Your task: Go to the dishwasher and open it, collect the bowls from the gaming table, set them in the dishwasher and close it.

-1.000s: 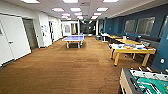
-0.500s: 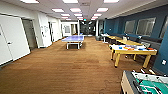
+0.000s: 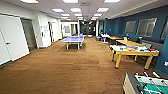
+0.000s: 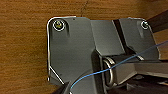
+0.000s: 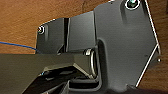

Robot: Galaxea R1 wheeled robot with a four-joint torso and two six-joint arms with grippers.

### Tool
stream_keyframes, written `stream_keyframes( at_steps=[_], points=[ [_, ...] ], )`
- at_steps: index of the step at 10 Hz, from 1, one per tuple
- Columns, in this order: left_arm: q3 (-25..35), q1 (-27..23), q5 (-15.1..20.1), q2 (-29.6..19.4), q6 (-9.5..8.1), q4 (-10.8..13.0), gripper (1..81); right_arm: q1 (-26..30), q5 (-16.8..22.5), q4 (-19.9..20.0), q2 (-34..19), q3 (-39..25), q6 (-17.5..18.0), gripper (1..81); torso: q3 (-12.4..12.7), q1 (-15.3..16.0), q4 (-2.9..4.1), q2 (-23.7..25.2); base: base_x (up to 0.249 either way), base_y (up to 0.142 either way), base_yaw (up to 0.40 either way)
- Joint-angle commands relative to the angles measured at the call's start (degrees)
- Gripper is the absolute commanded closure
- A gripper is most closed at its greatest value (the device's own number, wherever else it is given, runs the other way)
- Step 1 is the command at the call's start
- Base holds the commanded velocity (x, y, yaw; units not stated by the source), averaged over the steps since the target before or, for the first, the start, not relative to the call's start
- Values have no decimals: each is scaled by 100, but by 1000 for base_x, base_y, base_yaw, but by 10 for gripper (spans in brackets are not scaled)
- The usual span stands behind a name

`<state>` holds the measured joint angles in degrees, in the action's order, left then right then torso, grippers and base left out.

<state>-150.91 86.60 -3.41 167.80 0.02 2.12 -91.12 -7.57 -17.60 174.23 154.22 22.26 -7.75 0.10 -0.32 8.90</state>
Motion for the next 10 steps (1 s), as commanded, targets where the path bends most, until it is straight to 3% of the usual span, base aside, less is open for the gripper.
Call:
stream_keyframes(
  at_steps=[1, 10],
  points=[
    [-9, -315, 271, -36, 15, -10, 10, 265, 221, -68, -8, -51, -11, 10, 0, 0, 0, 0, 145, 0, 0],
    [-9, -315, 271, -27, 15, -1, 10, 257, 221, -77, -17, -69, -11, 10, 0, -2, 0, 0, 162, 0, 0]
  ],
)
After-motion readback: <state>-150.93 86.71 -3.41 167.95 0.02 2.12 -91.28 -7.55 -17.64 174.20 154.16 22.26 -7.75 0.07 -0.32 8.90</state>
